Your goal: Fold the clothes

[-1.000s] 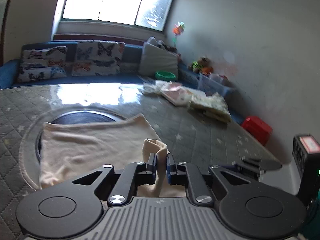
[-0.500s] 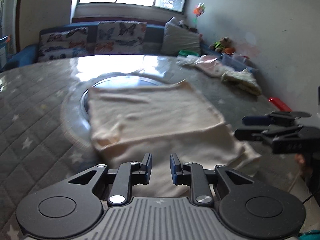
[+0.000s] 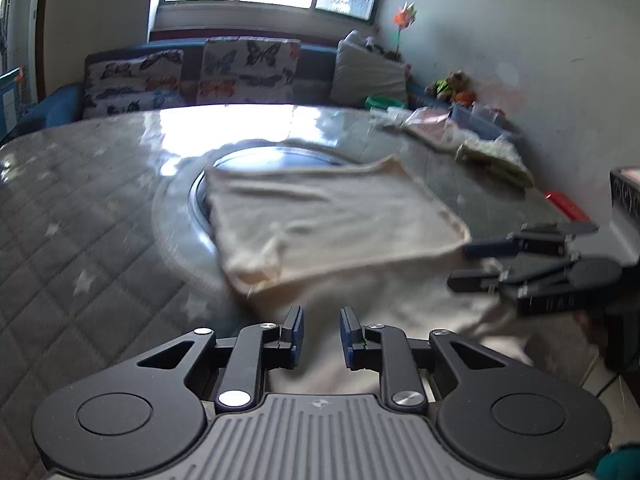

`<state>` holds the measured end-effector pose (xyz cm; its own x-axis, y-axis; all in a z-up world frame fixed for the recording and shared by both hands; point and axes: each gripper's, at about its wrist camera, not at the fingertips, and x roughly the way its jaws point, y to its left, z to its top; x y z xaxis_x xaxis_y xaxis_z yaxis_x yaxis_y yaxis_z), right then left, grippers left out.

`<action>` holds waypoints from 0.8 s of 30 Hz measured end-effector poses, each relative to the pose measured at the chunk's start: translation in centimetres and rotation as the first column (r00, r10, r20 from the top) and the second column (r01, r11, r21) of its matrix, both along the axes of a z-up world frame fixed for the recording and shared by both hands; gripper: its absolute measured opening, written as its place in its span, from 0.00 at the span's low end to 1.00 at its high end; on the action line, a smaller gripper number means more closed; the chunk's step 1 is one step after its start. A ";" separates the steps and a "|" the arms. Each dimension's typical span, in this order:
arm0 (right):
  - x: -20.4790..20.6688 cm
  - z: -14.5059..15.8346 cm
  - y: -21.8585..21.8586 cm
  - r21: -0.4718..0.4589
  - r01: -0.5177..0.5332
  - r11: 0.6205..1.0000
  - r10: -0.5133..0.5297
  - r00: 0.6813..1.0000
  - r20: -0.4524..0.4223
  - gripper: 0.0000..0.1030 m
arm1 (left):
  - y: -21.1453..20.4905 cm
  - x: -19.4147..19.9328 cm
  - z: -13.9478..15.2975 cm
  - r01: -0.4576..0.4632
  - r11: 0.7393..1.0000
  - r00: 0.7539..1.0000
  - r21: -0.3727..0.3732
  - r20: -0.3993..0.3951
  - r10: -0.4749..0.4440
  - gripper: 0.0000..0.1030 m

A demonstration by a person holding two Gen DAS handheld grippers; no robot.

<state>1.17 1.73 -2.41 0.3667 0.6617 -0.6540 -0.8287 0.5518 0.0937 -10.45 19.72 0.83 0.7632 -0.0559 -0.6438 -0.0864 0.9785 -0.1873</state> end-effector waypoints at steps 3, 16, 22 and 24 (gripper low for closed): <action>0.0 0.1 0.3 0.000 -0.003 1.000 0.003 1.000 0.005 0.57 | -0.2 2.2 -0.4 0.022 1.000 1.000 -0.004 0.007 -0.022 0.21; 0.9 0.5 -0.2 0.018 0.015 1.000 -0.015 1.000 -0.001 0.56 | 0.9 2.9 -1.7 -0.014 1.000 1.000 0.024 -0.003 0.014 0.22; 1.3 -0.6 0.0 -0.008 0.024 1.000 -0.024 1.000 -0.004 0.56 | 1.0 3.5 -2.5 -0.013 0.999 1.000 0.038 -0.025 0.014 0.23; 0.8 -0.2 -0.3 -0.006 0.022 1.000 -0.022 1.000 -0.002 0.56 | 0.7 3.1 -2.1 -0.007 0.999 1.000 0.052 -0.014 0.008 0.23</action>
